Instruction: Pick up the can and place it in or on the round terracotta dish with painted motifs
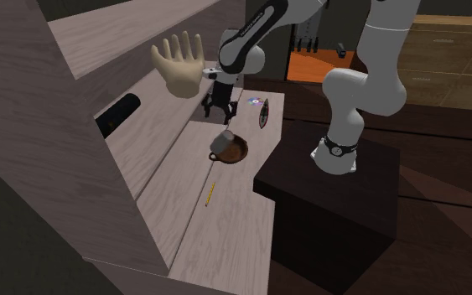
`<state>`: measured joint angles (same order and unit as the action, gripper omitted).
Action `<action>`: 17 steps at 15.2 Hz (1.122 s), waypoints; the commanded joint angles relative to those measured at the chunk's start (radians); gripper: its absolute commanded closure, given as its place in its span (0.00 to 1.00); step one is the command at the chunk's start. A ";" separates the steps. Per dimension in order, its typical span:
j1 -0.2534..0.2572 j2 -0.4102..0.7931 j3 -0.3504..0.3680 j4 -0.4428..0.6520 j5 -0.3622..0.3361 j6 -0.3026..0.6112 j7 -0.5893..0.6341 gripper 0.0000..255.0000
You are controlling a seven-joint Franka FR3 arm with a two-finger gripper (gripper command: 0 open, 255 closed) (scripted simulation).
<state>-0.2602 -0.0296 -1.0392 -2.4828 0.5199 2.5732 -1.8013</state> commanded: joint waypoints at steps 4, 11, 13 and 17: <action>-0.005 -0.036 0.076 0.043 -0.377 -0.039 0.412 0.00; 0.024 0.089 0.067 0.047 -0.173 0.011 0.267 0.00; 0.027 0.090 0.065 0.047 -0.172 0.011 0.267 0.00; 0.030 0.090 0.062 0.047 -0.171 0.011 0.266 0.00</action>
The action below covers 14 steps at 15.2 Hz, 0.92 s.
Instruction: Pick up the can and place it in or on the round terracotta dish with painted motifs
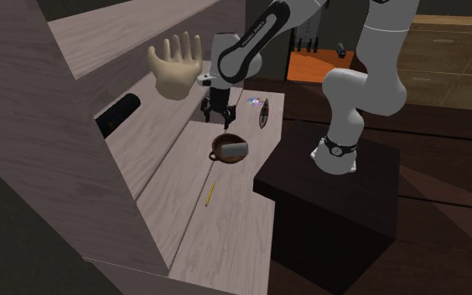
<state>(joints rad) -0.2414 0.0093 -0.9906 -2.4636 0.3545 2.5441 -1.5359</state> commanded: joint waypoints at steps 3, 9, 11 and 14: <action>0.009 0.088 0.013 0.046 0.046 0.033 -0.041 1.00; 0.003 0.120 0.008 0.115 0.063 -0.025 -0.052 1.00; -0.011 0.016 -0.017 0.081 0.041 -0.263 -0.035 0.00; -0.019 0.051 -0.021 -0.013 0.137 -0.097 0.113 0.00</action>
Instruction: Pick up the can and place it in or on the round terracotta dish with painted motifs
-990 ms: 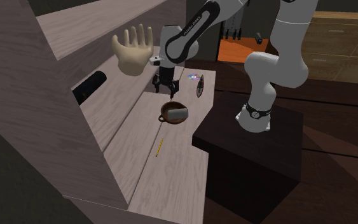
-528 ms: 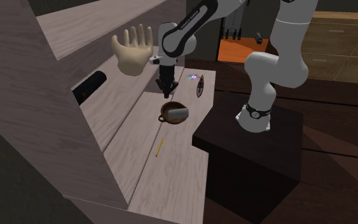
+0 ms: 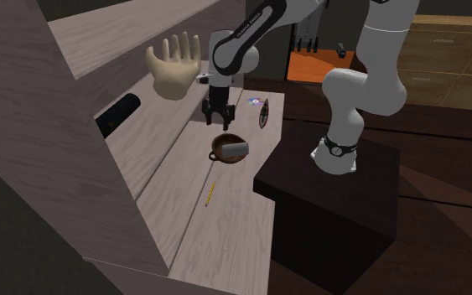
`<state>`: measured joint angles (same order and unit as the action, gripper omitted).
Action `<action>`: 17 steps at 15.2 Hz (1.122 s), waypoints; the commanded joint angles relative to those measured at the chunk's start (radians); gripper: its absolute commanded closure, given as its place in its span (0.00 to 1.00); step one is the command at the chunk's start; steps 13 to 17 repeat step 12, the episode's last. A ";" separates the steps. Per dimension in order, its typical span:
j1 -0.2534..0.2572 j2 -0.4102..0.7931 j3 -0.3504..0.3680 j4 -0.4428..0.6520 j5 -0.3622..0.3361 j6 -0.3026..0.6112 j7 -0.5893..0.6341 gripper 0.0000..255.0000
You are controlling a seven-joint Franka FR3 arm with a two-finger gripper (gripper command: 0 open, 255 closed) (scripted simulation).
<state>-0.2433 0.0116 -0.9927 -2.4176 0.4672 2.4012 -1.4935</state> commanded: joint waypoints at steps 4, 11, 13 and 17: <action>0.013 -0.012 0.018 -0.052 0.035 0.161 0.103 0.00; -0.009 0.126 0.031 -0.144 0.305 0.300 0.200 0.00; -0.022 0.149 0.048 -0.157 0.359 0.320 0.212 0.00; -0.022 0.149 0.048 -0.157 0.359 0.320 0.212 0.00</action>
